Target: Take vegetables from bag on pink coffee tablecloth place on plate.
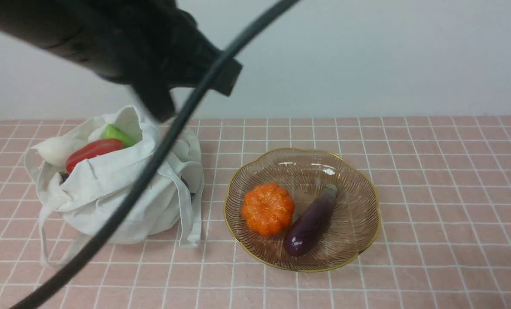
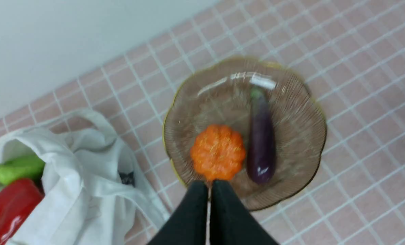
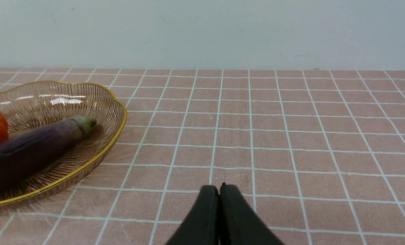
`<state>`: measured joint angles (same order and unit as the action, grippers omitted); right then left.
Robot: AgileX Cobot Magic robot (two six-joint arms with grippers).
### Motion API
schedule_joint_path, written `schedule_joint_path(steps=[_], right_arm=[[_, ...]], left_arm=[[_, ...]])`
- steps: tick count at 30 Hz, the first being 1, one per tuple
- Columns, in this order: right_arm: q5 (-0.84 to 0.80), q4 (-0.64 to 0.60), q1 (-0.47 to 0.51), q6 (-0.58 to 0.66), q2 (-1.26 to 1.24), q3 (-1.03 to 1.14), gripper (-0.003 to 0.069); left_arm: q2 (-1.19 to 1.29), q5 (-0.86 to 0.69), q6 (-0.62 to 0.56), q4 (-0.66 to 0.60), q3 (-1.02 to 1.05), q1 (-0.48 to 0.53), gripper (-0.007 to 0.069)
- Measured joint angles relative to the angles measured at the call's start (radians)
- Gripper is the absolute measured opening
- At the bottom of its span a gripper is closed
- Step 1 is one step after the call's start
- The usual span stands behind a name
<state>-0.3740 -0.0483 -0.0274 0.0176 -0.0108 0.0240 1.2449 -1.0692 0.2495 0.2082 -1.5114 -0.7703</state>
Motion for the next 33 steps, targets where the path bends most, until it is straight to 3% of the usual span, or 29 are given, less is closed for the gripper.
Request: schedule_joint_path(steps=[5, 9, 27, 33], right_arm=[[0.0, 0.0, 0.0, 0.0, 0.0, 0.0, -0.0015], [0.0, 0.0, 0.0, 0.0, 0.0, 0.0, -0.0015], [0.0, 0.0, 0.0, 0.0, 0.0, 0.0, -0.0015], [0.0, 0.0, 0.0, 0.0, 0.0, 0.0, -0.0015]], left_arm=[[-0.189, 0.201, 0.013, -0.038, 0.274, 0.0, -0.0005], [-0.291, 0.274, 0.015, -0.079, 0.457, 0.0, -0.0005], [-0.532, 0.317, -0.045, -0.015, 0.549, 0.004, -0.0005], [-0.741, 0.473, -0.055, -0.016, 0.792, 0.123, -0.0005]])
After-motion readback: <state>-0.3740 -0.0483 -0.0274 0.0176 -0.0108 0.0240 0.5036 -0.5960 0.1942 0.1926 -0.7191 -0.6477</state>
